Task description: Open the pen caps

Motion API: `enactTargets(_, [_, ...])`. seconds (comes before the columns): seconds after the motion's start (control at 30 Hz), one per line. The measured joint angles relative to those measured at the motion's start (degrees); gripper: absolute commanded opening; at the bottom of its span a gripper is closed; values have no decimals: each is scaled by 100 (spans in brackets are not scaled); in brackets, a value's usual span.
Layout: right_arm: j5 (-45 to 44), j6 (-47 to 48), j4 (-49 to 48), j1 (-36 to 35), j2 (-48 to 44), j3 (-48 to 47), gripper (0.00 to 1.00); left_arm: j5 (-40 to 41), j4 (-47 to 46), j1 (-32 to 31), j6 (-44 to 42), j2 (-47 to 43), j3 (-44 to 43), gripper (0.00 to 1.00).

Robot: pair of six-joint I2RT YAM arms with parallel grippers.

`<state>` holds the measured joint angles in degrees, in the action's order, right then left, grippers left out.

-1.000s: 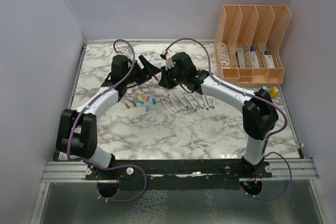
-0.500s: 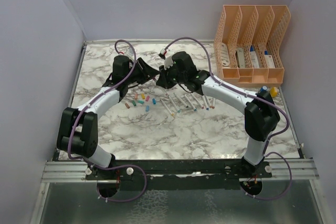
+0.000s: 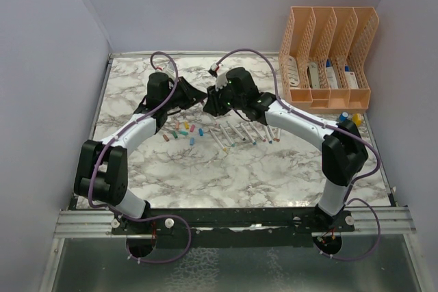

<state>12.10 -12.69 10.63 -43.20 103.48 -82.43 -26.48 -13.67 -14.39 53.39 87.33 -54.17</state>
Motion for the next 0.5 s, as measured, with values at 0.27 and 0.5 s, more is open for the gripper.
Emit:
enactTargets(0.27, [68,-20,-28,-7,-4,0,63,0,13,2,-15,0,9,0])
enactTargets(0.5, [79,-33,-20,-9,0,-33,61,0,42,-26,-13,-15,-24,0])
